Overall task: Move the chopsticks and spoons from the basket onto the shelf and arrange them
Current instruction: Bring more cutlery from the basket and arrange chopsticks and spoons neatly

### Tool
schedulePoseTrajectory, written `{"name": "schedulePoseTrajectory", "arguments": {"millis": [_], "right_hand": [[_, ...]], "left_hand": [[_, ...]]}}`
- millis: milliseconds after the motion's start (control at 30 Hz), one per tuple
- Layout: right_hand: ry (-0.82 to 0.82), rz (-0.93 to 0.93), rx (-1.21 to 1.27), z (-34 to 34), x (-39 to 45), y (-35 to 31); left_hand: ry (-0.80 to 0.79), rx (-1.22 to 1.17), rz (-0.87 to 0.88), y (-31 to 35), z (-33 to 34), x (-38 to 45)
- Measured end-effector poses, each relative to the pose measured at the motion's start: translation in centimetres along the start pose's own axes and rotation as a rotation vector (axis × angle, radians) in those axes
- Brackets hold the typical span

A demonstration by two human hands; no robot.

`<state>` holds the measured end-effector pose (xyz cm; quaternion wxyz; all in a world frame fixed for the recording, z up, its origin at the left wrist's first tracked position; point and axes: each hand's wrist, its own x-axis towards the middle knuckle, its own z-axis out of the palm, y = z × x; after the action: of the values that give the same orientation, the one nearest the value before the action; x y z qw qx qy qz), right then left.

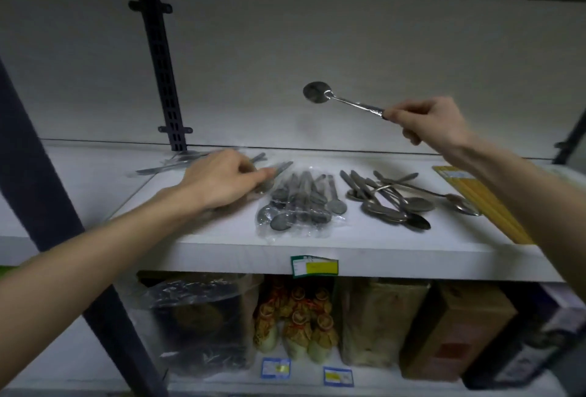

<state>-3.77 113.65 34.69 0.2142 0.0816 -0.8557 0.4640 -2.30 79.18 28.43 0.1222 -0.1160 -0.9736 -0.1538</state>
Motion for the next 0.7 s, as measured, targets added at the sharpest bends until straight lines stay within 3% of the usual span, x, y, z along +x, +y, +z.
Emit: {"name": "schedulePoseTrajectory", "arguments": {"millis": [133,200,333,567,700], "right_hand": [[0.085,0.091,0.209,-3.0,-1.0,-0.1],[0.097,0.091,0.22,-3.9,-1.2,-0.3],[0.062,0.047,-0.021,-3.2,-0.9,-0.7],[-0.124,0.184,-0.522,4.0,1.3,0.2],[-0.194,0.121,-0.492,8.4,2.6,-1.1]], "left_hand": [[0.098,0.065,-0.032,0.6,-0.7,2.6],[0.054,0.115,-0.071,0.2,-1.0,3.5],[-0.028,0.147,-0.136,-1.4,-0.6,4.3],[0.013,0.144,-0.12,-3.0,0.3,3.5],[0.073,0.089,-0.124,-3.9,-0.6,2.8]]}}
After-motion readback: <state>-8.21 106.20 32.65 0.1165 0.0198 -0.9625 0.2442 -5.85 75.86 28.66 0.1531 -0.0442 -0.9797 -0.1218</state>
